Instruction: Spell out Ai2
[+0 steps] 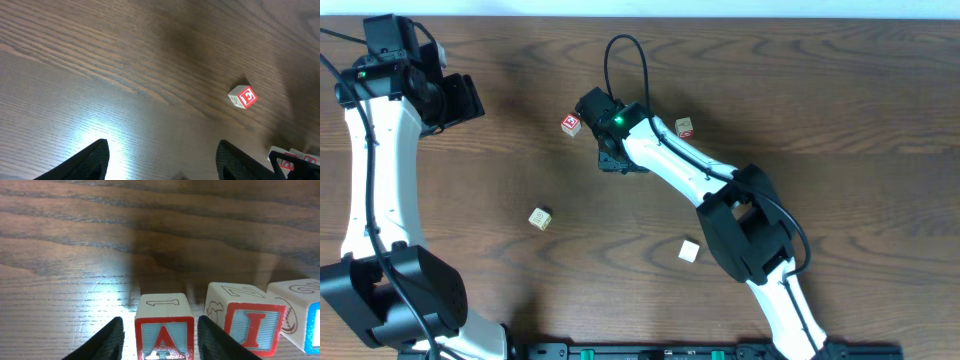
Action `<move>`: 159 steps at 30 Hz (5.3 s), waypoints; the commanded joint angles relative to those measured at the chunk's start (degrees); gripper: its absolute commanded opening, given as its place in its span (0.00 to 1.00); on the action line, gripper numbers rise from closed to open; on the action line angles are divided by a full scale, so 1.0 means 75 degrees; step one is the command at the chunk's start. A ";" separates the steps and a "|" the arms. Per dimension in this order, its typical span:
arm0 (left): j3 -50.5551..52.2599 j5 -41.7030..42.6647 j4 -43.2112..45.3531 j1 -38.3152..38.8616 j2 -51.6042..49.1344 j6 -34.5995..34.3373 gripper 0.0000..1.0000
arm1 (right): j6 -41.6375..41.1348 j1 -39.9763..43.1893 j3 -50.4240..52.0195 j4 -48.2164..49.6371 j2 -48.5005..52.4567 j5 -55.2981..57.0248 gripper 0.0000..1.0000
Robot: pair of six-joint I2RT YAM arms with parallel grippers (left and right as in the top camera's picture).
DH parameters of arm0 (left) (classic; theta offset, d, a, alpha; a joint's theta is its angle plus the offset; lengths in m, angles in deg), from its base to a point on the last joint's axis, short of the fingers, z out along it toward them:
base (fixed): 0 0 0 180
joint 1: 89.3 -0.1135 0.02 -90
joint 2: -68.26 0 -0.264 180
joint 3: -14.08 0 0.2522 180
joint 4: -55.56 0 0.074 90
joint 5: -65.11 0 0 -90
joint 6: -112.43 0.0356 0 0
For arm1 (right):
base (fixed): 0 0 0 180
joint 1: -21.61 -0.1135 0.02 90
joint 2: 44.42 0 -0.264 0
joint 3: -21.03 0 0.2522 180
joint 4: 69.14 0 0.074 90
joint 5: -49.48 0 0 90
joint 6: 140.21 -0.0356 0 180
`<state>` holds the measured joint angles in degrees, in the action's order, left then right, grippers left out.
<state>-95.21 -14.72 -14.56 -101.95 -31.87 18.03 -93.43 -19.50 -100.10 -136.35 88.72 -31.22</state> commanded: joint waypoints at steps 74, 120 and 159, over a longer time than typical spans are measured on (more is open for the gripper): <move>0.3637 0.2993 0.4771 0.3395 -0.1851 -0.2107 0.06 | 0.3506 0.4153 0.3587 0.2075 -0.1533 -0.6178 0.01; 0.3637 0.3226 0.5592 0.3649 -0.2186 -0.2736 0.06 | 0.3142 0.3669 0.3587 0.2343 -0.1489 -0.6073 0.01; 0.3171 0.2836 0.5190 0.3115 -0.1574 -0.1824 0.06 | 0.3637 0.4328 0.3209 0.1463 -0.2063 -0.5176 0.01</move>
<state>-68.74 8.01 26.16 -78.08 -47.28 0.24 -68.49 12.74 -73.74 -123.50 76.55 -73.45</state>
